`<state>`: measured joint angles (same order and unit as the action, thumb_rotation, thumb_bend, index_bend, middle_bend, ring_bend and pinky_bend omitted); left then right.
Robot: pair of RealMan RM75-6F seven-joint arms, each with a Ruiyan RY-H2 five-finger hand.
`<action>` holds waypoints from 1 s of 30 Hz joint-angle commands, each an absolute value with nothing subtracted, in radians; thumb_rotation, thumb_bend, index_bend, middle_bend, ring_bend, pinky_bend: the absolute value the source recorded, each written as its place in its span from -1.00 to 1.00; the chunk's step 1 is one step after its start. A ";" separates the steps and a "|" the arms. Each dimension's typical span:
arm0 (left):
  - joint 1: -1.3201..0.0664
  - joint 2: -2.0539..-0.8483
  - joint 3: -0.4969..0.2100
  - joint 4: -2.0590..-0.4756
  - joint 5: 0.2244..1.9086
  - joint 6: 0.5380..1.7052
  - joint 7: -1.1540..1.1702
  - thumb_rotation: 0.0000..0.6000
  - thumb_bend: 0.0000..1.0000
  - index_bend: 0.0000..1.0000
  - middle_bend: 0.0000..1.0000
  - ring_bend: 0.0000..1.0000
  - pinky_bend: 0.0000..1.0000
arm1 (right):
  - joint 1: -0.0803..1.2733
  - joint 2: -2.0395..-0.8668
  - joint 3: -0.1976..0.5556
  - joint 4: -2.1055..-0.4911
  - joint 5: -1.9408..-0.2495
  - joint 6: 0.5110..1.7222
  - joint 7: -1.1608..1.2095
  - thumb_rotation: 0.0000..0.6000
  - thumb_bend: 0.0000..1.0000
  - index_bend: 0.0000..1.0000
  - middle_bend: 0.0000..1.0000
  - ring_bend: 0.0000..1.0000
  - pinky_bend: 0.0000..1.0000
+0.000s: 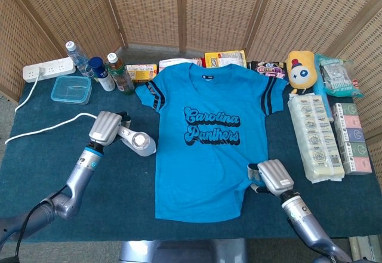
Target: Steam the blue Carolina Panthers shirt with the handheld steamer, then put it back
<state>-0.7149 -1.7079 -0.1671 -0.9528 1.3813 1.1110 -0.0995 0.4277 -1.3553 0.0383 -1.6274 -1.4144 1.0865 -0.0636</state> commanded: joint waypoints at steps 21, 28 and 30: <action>-0.780 -1.888 -0.213 -0.604 1.312 0.951 -0.217 1.00 -0.13 0.43 0.60 0.31 0.31 | 0.444 -1.369 0.058 -1.614 -1.360 1.058 -0.095 1.00 0.08 0.50 0.42 0.47 0.75; -0.775 -1.852 -0.214 -0.659 1.289 0.890 -0.198 1.00 -0.22 0.30 0.33 0.03 0.14 | 0.444 -1.369 0.058 -1.618 -1.359 1.062 -0.099 1.00 0.08 0.50 0.42 0.47 0.75; -0.773 -1.836 -0.216 -0.686 1.279 0.874 -0.174 1.00 -0.26 0.10 0.21 -0.07 0.09 | 0.444 -1.369 0.059 -1.619 -1.362 1.064 -0.099 1.00 0.08 0.50 0.42 0.47 0.75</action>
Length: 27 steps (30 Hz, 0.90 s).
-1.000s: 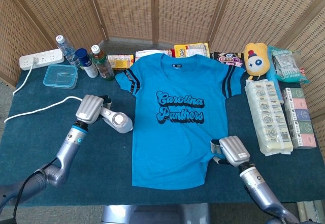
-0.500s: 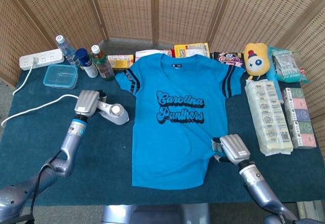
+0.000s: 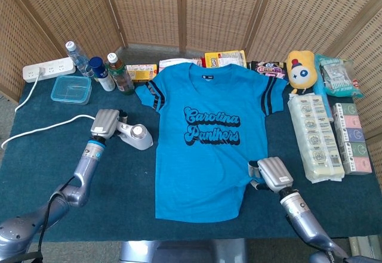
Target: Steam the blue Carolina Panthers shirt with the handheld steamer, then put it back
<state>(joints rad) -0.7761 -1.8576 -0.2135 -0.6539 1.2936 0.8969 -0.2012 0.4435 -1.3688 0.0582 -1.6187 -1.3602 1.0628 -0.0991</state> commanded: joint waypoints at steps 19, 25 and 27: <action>-0.758 -1.775 -0.236 -0.810 1.225 0.870 -0.043 1.00 -0.38 -0.69 -0.46 -0.70 -0.42 | 0.441 -1.371 0.058 -1.623 -1.368 1.078 -0.103 1.00 0.08 0.50 0.42 0.46 0.75; -0.756 -1.772 -0.234 -0.814 1.219 0.880 -0.003 1.00 -0.42 -0.85 -0.67 -0.92 -0.61 | 0.441 -1.374 0.057 -1.622 -1.368 1.078 -0.105 1.00 0.08 0.50 0.42 0.46 0.75; -0.756 -1.771 -0.234 -0.815 1.216 0.878 0.011 1.00 -0.44 -0.93 -0.72 -0.97 -0.65 | 0.440 -1.374 0.057 -1.622 -1.368 1.080 -0.105 1.00 0.08 0.50 0.42 0.46 0.75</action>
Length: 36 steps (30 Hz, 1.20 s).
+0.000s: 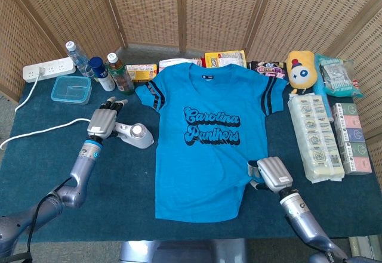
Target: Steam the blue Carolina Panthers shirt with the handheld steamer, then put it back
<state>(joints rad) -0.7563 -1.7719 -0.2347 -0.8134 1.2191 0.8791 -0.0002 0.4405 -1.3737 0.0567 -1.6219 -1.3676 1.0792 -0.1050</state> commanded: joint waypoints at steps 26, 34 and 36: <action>-0.675 -1.600 -0.200 -1.083 1.236 0.975 0.057 1.00 -0.46 -1.00 -0.83 -1.00 -0.67 | 0.443 -1.379 0.054 -1.625 -1.363 1.074 -0.115 1.00 0.05 0.50 0.41 0.43 0.72; -0.705 -1.656 -0.222 -1.000 1.185 0.930 0.092 1.00 -0.46 -1.00 -0.83 -1.00 -0.67 | 0.439 -1.377 0.055 -1.635 -1.355 1.081 -0.131 1.00 0.05 0.50 0.41 0.43 0.71; -0.712 -1.669 -0.227 -0.982 1.175 0.918 0.091 1.00 -0.46 -1.00 -0.83 -1.00 -0.67 | 0.438 -1.375 0.055 -1.638 -1.353 1.082 -0.135 1.00 0.05 0.50 0.41 0.43 0.71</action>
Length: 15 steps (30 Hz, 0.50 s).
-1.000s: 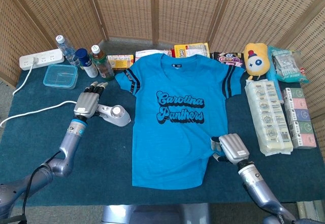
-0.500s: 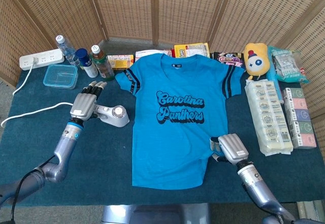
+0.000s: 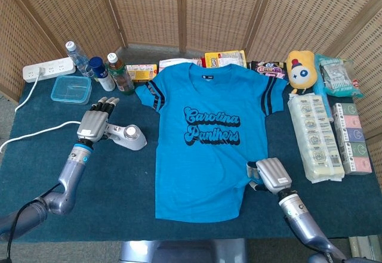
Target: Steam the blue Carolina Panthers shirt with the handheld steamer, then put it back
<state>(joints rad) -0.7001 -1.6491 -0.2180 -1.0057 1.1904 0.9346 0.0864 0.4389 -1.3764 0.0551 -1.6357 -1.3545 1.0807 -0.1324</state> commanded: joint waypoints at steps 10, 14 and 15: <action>-0.693 -1.645 -0.212 -1.032 1.186 0.935 0.092 1.00 -0.46 -1.00 -0.89 -1.00 -0.67 | 0.438 -1.376 0.055 -1.644 -1.348 1.082 -0.149 1.00 0.04 0.50 0.41 0.43 0.71; -0.678 -1.625 -0.205 -1.064 1.197 0.957 0.089 1.00 -0.46 -1.00 -0.90 -1.00 -0.67 | 0.436 -1.376 0.053 -1.647 -1.347 1.083 -0.153 1.00 0.04 0.49 0.40 0.42 0.70; -0.673 -1.619 -0.203 -1.073 1.200 0.965 0.088 1.00 -0.46 -1.00 -0.91 -1.00 -0.67 | 0.436 -1.374 0.052 -1.649 -1.345 1.082 -0.155 1.00 0.03 0.46 0.39 0.40 0.69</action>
